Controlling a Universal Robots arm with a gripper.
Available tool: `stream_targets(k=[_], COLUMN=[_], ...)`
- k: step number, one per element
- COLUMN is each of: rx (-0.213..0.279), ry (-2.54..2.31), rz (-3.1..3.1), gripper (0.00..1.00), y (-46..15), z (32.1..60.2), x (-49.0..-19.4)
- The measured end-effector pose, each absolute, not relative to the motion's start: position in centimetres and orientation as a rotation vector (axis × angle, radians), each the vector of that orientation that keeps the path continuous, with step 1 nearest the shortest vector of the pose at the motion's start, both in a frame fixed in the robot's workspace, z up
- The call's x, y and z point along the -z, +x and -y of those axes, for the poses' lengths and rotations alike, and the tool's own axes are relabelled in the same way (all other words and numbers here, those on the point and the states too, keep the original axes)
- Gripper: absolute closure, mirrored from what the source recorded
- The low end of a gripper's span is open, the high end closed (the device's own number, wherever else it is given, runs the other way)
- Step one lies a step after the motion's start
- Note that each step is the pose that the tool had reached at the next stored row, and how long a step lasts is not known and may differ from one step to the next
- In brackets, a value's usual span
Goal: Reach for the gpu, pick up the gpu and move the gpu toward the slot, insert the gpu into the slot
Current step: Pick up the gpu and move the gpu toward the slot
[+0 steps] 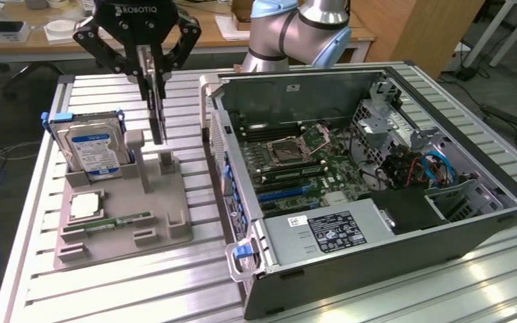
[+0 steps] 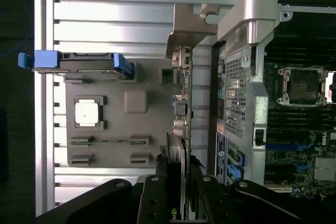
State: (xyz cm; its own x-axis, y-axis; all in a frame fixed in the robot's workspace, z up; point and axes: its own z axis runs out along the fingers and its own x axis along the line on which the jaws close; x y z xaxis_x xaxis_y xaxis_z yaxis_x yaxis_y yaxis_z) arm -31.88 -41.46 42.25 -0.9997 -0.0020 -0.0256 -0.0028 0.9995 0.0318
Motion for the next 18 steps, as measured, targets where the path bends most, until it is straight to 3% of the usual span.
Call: stream_targets(k=[18], rx=[-0.050], ry=[-0.004], rz=[-3.116], gripper=[0.74], y=[-29.9], z=[41.5], x=[-43.0])
